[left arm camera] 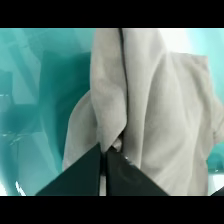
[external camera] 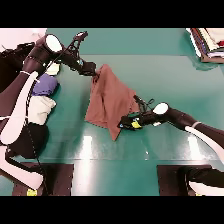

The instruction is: Fold the shirts.

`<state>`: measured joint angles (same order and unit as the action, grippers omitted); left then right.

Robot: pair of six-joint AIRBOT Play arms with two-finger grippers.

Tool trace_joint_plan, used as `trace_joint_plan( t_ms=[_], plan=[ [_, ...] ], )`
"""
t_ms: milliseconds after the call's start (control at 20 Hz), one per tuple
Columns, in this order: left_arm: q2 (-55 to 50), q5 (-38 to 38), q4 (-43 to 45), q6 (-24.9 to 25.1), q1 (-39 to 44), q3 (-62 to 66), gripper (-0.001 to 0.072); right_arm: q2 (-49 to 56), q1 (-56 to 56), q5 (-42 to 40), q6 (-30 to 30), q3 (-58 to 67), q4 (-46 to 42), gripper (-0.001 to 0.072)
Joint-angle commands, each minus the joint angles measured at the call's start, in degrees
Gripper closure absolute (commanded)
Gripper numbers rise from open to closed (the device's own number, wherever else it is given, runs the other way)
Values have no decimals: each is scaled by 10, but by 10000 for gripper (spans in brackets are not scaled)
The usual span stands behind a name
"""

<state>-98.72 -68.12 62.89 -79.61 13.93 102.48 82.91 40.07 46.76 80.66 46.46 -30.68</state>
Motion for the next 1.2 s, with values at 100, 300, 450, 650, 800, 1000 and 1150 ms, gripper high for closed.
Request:
trace_joint_plan(
  t_ms=[100, 300, 450, 650, 800, 1000, 1150],
  plan=[
    [4, -17, 24, 1, 0, 2, 682, 40, 14, 4, -1, 65, -77, 694],
    [64, -13, 106, -10, -5, 29, 682, -46, -61, 76, 50, 118, -227, 695],
    [153, -5, 164, -9, -8, 60, 681, -131, -160, 177, 94, 205, -374, 695],
    [285, 23, 151, -3, -7, 77, 681, -229, -283, 215, 92, 328, -414, 695],
    [369, 19, 126, 6, -7, 76, 681, -285, -330, 212, 77, 405, -415, 695],
    [453, 12, 108, 11, -7, 77, 681, -326, -357, 221, 62, 499, -415, 695],
    [483, -6, 99, 20, -7, 77, 681, -331, -373, 251, 60, 541, -414, 695]
  ],
)
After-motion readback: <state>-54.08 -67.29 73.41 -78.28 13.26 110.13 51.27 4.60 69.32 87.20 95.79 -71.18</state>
